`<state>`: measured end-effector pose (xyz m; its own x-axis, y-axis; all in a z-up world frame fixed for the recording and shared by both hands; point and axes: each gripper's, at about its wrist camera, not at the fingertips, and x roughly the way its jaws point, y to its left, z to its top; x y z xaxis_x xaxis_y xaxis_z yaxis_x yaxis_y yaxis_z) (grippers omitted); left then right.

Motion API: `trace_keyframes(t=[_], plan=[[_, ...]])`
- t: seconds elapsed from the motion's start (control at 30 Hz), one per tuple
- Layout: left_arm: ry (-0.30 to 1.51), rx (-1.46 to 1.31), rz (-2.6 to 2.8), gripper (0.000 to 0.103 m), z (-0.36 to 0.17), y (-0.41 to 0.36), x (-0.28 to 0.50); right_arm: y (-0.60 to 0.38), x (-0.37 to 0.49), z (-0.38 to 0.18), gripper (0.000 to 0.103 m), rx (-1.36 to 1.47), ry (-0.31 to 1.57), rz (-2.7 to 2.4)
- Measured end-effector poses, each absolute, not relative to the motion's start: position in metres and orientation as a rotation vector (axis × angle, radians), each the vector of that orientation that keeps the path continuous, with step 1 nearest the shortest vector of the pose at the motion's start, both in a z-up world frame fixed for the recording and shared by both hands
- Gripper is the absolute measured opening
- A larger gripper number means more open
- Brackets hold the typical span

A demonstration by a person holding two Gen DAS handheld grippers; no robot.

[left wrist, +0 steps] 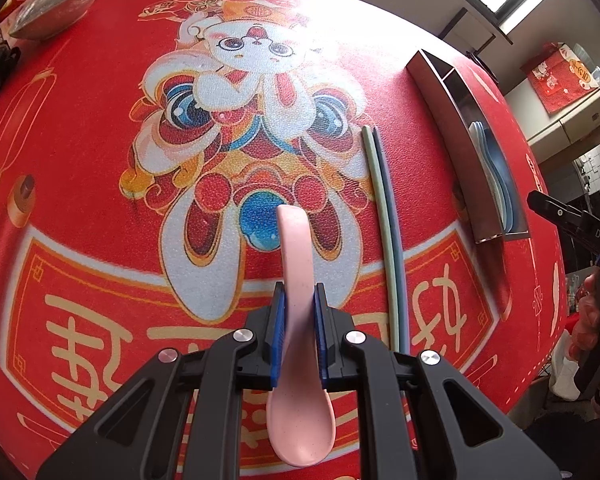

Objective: Organize utensils
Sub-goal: 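Carry the pink spoon into the tray with the left tool, open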

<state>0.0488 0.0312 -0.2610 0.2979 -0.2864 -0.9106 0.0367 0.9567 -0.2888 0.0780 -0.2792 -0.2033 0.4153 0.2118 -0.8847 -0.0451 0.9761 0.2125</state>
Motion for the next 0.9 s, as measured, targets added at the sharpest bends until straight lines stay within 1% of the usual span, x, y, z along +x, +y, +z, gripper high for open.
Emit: trace_keyframes(t=[0.1,0.13,0.2,0.27,0.33,0.9], plan=[[1.247,-0.225,-0.234,0.013,-0.254,0.024,0.052,-0.285,0.076,-0.206,0.060,0.187,1.141,0.169],[1.244,-0.223,-0.241,0.013,-0.251,0.020,0.053,-0.287,0.076,-0.206,0.063,0.195,1.144,0.171],[1.238,-0.216,-0.255,0.013,-0.246,0.012,0.056,-0.290,0.074,-0.208,0.065,0.214,1.148,0.182],[1.233,-0.208,-0.270,0.013,-0.240,0.003,0.059,-0.294,0.074,-0.208,0.072,0.231,1.147,0.195],[1.230,-0.201,-0.283,0.013,-0.236,-0.007,0.063,-0.297,0.072,-0.207,0.087,0.239,1.134,0.193],[1.230,-0.214,-0.374,0.013,-0.219,-0.118,0.110,-0.352,0.071,-0.211,0.087,0.285,1.115,0.176]])
